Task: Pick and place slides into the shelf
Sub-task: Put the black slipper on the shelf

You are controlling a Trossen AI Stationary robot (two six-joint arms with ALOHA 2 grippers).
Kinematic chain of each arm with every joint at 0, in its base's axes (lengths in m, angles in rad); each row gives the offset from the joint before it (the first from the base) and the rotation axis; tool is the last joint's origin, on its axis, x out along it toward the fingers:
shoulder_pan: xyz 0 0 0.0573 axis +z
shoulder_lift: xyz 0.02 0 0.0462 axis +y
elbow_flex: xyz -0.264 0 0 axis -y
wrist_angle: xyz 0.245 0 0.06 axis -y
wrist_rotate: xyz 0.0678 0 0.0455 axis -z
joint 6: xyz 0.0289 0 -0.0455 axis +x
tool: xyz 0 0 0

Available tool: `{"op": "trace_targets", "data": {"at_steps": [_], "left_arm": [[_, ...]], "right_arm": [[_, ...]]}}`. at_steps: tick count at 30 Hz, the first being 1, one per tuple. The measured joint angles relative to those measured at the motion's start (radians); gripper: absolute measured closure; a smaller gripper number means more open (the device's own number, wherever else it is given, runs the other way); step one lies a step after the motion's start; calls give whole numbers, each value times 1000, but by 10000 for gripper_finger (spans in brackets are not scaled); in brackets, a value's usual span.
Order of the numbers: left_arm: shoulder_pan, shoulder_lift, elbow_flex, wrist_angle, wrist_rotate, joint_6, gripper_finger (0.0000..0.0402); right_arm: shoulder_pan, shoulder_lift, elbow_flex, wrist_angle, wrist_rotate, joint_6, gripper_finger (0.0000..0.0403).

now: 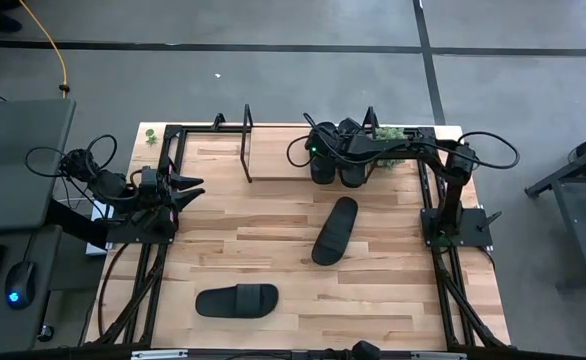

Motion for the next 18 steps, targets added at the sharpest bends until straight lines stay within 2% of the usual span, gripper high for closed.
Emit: {"op": "trace_targets", "data": {"at_steps": [9,18], "left_arm": [[0,0,0,0,0,0,296],[0,0,0,0,0,-7,296]], "right_arm": [[0,-1,1,-66,11,6,396],[-5,-1,0,-90,37,9,319]]}}
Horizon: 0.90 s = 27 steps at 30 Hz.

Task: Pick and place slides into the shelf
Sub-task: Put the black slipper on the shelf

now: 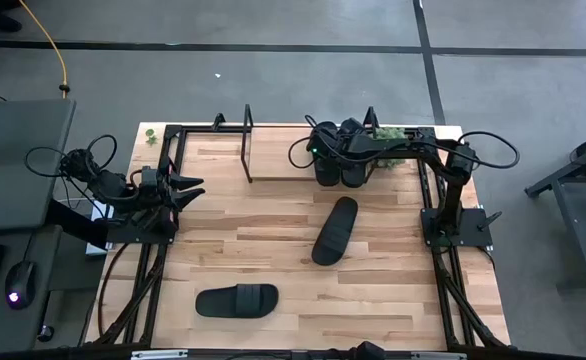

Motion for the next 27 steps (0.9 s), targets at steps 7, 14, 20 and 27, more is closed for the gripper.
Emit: {"op": "trace_targets", "data": {"at_steps": [7,14,20,27], "left_arm": [[0,0,0,0,0,-7,296],[0,0,0,0,0,-7,296],[0,0,0,0,0,-8,296],[0,0,0,0,0,-8,296]], "right_arm": [[0,0,0,2,-5,-1,278],[0,0,0,3,-55,-2,257],[0,0,0,6,-61,-2,244],[1,-33,0,-2,-143,18,235]]}}
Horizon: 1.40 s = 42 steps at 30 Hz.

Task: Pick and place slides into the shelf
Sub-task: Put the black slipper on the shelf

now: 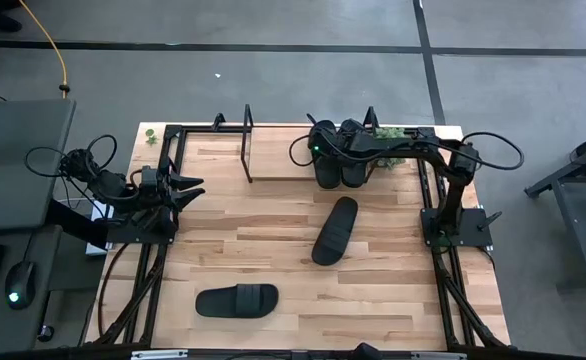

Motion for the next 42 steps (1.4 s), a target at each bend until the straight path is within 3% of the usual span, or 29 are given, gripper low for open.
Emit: {"op": "trace_targets", "data": {"at_steps": [13,32,42], "left_arm": [[0,0,0,0,0,0,296],[0,0,0,0,0,0,296],[0,0,0,-10,0,0,296]], "right_arm": [[54,-117,0,-49,-242,6,235],[192,-122,1,-86,-517,91,235],[280,-122,1,-89,-509,111,235]]}}
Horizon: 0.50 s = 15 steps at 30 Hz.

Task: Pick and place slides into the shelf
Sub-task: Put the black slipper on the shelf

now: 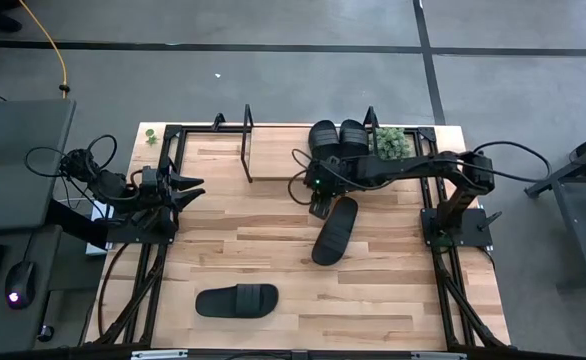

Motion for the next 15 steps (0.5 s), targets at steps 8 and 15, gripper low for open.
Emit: {"op": "trace_targets", "data": {"at_steps": [8,15], "left_arm": [[0,0,0,-9,0,0,296],[0,0,0,-14,0,-6,296]], "right_arm": [[78,0,0,-15,26,-6,235],[113,0,0,-19,28,-37,235]]}}
